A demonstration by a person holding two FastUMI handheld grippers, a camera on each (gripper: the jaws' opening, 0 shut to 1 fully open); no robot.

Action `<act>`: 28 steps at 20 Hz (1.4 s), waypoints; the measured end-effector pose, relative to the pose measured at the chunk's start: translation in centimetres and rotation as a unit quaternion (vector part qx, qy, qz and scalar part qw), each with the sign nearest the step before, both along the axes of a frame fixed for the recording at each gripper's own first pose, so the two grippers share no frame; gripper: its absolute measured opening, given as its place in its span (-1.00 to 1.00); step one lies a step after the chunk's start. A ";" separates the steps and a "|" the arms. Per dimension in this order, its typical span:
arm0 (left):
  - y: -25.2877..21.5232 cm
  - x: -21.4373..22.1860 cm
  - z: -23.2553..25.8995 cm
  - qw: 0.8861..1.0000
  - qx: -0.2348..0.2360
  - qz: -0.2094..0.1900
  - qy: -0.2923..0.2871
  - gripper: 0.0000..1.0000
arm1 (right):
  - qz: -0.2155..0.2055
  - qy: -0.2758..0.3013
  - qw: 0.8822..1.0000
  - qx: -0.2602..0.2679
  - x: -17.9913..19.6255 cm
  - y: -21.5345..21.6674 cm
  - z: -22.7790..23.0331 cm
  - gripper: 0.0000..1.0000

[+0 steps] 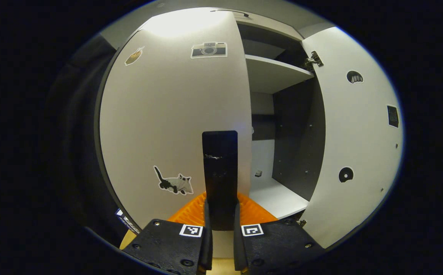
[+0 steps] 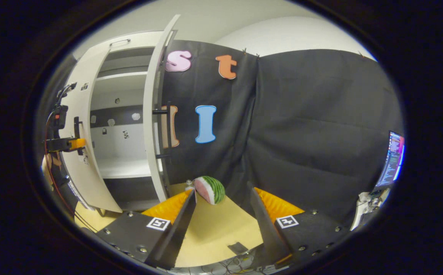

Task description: Open the right door of the double-door shoe cabinet with the right hand, and open the left door with the left hand.

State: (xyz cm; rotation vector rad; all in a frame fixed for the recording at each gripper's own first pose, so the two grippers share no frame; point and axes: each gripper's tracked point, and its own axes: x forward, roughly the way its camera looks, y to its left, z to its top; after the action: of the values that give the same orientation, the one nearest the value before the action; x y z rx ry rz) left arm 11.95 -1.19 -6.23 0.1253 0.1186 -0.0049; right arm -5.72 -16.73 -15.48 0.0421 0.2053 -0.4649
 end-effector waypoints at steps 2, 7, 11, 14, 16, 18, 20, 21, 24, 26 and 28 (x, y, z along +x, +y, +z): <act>0.0 -0.4 -0.1 1.000 -0.002 -0.008 0.003 -0.55 | 0.004 0.003 1.000 -0.001 0.1 0.3 -0.1 0.66; 0.1 -1.7 -0.2 1.000 -0.005 -0.023 0.006 -0.55 | 0.011 0.003 1.000 0.011 -0.1 0.7 -0.5 0.72; 0.7 -3.1 -0.1 0.999 -0.010 -0.030 0.008 -0.55 | 0.024 0.006 1.000 0.017 -0.1 1.7 -1.0 0.66; 0.9 -3.9 0.0 0.999 -0.011 -0.031 0.008 -0.53 | 0.038 0.007 0.999 0.016 -0.1 2.1 -1.0 0.66; 1.0 -4.5 -0.1 0.999 -0.013 -0.030 0.008 -0.55 | 0.046 0.007 0.999 0.016 0.0 2.5 -1.1 0.66; 1.3 -4.9 0.0 0.999 -0.012 -0.030 0.009 -0.55 | 0.053 0.008 0.998 0.018 0.1 2.7 -1.3 0.72; 1.5 -5.5 0.0 0.999 -0.013 -0.030 0.011 -0.55 | 0.059 0.010 0.998 0.021 0.2 3.1 -1.6 0.72; 1.6 -5.8 0.0 0.999 -0.015 -0.031 0.012 -0.55 | 0.062 0.011 0.998 0.022 0.2 3.2 -1.7 0.72; 2.0 -6.9 0.1 0.999 -0.016 -0.029 0.010 -0.55 | 0.071 0.014 0.997 0.026 0.6 3.6 -2.0 0.66; 2.4 -7.5 0.1 0.999 -0.017 -0.028 0.012 -0.55 | 0.080 0.014 0.996 0.029 0.7 3.9 -2.1 0.72; 2.8 -8.2 0.2 0.999 -0.019 -0.026 0.012 -0.55 | 0.091 0.013 0.995 0.030 1.0 4.3 -2.4 0.72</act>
State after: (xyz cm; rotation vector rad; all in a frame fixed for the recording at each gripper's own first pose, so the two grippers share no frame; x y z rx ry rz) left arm 3.76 1.56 -6.03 0.0910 0.1399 -0.0602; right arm -4.74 -12.40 -17.86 0.0745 0.2468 -0.2769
